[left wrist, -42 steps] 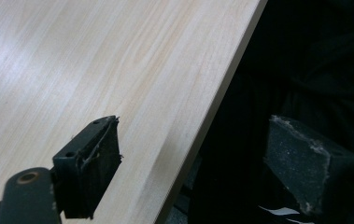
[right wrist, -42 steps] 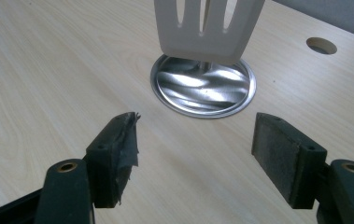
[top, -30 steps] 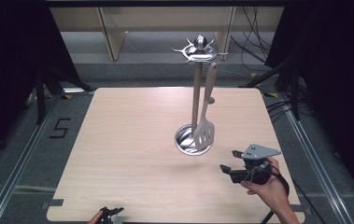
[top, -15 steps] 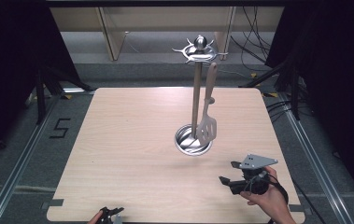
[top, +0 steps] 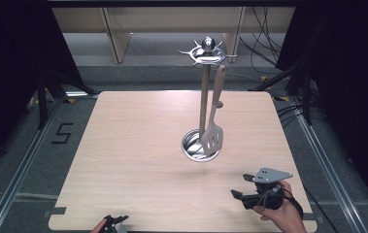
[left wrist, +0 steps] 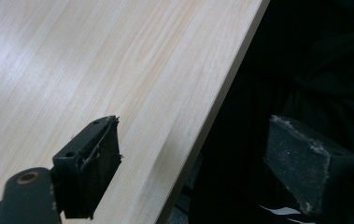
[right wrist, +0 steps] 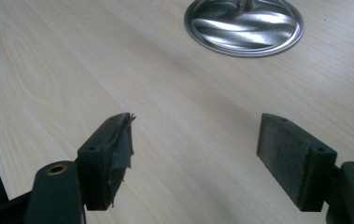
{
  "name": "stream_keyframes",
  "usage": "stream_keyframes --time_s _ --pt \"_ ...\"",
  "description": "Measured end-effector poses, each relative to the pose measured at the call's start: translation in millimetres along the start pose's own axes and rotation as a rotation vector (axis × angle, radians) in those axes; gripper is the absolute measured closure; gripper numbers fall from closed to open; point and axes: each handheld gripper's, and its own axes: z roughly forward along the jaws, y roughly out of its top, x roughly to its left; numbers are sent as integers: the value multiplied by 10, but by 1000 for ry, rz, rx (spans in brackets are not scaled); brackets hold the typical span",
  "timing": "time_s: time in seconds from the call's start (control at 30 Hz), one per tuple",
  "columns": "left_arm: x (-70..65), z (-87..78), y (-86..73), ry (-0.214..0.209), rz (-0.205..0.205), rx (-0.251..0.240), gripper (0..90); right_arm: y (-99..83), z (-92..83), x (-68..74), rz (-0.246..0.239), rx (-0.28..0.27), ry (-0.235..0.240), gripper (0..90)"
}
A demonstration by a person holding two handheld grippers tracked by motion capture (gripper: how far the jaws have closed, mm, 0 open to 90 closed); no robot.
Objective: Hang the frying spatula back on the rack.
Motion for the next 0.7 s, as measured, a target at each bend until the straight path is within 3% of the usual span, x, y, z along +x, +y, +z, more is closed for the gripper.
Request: stream_keyframes --time_s 0.2,0.3,0.37,0.4,0.5,0.53,0.7 --pt "3 -4 2 -5 2 1 174 -29 -2 11 -17 1 23 274" --pt "1 -2 1 -5 2 2 174 -66 -27 55 19 11 10 273" --pt "3 6 1 -14 0 1 174 -84 -21 41 -7 0 20 272" --pt "5 6 1 -23 1 0 174 -95 -35 64 19 6 8 271" --pt "2 0 0 -27 -2 -2 174 -110 -28 42 -13 3 23 271" --pt "2 1 0 -28 -2 -2 174 -123 -39 61 14 7 11 271" --pt "3 3 0 -28 -2 0 173 -154 -52 78 8 5 14 266"
